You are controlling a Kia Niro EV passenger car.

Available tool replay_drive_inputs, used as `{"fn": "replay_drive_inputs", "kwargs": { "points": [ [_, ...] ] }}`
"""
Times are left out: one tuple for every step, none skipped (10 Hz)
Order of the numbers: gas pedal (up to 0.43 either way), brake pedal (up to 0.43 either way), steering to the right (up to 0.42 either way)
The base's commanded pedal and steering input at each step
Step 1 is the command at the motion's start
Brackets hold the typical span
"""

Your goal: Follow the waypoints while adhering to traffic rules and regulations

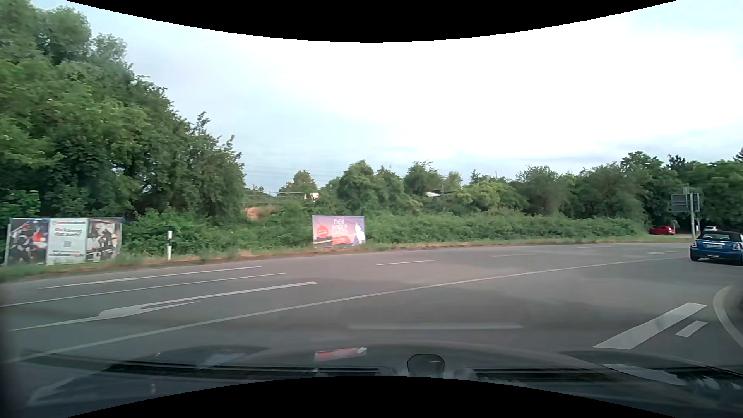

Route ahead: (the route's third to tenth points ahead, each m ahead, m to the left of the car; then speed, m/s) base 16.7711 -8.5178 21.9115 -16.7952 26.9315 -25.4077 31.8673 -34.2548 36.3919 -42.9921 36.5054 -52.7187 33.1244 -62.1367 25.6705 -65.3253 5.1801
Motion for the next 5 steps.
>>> {"fn": "replay_drive_inputs", "kwargs": {
  "points": [
    [0.197, 0.0, 0.354],
    [0.197, 0.0, 0.361],
    [0.197, 0.0, 0.362],
    [0.209, 0.0, 0.36],
    [0.209, 0.0, 0.359]
  ]
}}
